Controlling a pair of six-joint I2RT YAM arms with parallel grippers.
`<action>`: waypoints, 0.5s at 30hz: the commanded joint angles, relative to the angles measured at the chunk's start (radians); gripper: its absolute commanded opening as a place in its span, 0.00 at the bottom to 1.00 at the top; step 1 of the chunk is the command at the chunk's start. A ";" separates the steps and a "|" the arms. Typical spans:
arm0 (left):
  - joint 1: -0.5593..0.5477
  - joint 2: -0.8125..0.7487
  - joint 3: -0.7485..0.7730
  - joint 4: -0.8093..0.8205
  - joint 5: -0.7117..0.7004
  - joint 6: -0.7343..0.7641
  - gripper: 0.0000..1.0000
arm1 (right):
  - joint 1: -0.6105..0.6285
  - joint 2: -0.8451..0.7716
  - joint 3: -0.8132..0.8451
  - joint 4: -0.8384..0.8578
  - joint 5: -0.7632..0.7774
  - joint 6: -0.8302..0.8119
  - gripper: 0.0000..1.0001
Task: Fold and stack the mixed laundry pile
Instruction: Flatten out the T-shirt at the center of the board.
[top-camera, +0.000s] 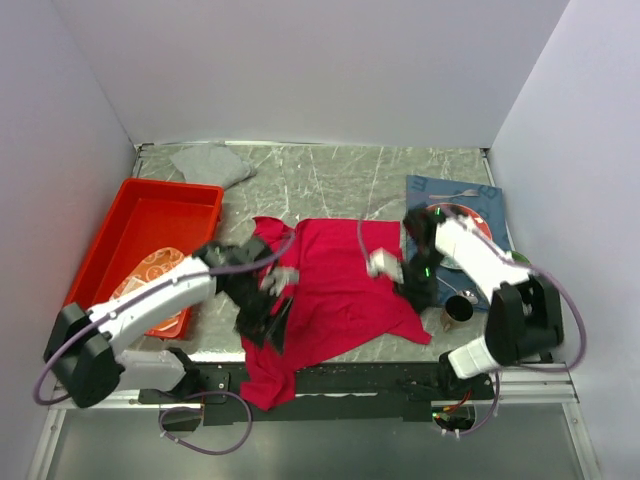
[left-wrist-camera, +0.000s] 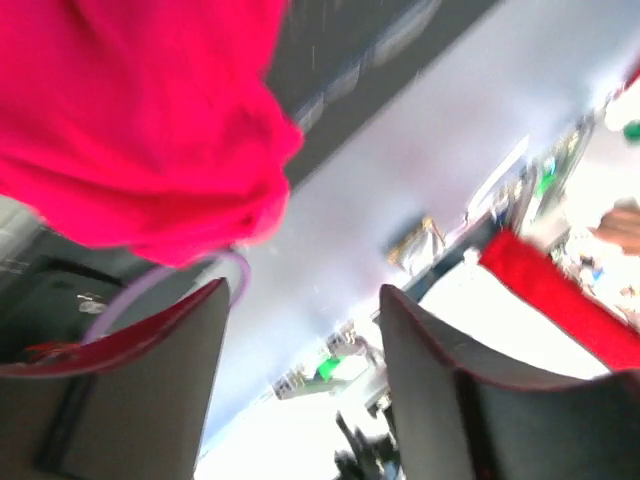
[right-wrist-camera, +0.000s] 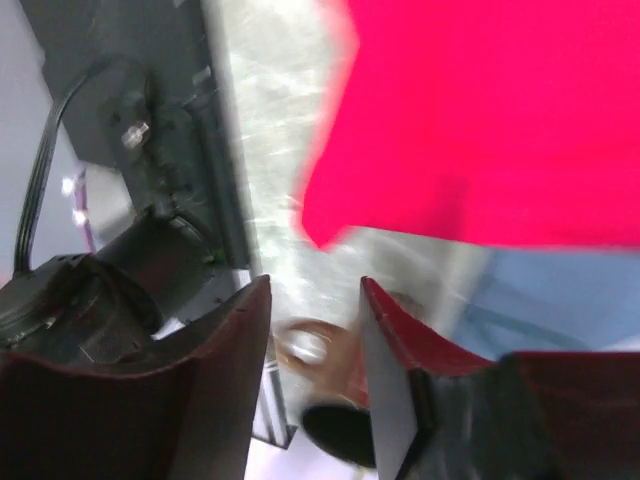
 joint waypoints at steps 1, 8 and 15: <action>0.159 0.106 0.274 0.037 -0.215 0.055 0.73 | -0.125 0.211 0.341 0.107 -0.152 0.112 0.51; 0.517 0.335 0.464 0.342 -0.341 0.243 0.74 | -0.198 0.645 0.882 0.224 -0.219 0.093 0.58; 0.580 0.628 0.729 0.321 -0.317 0.368 0.75 | -0.191 0.925 1.195 0.135 -0.064 0.134 0.56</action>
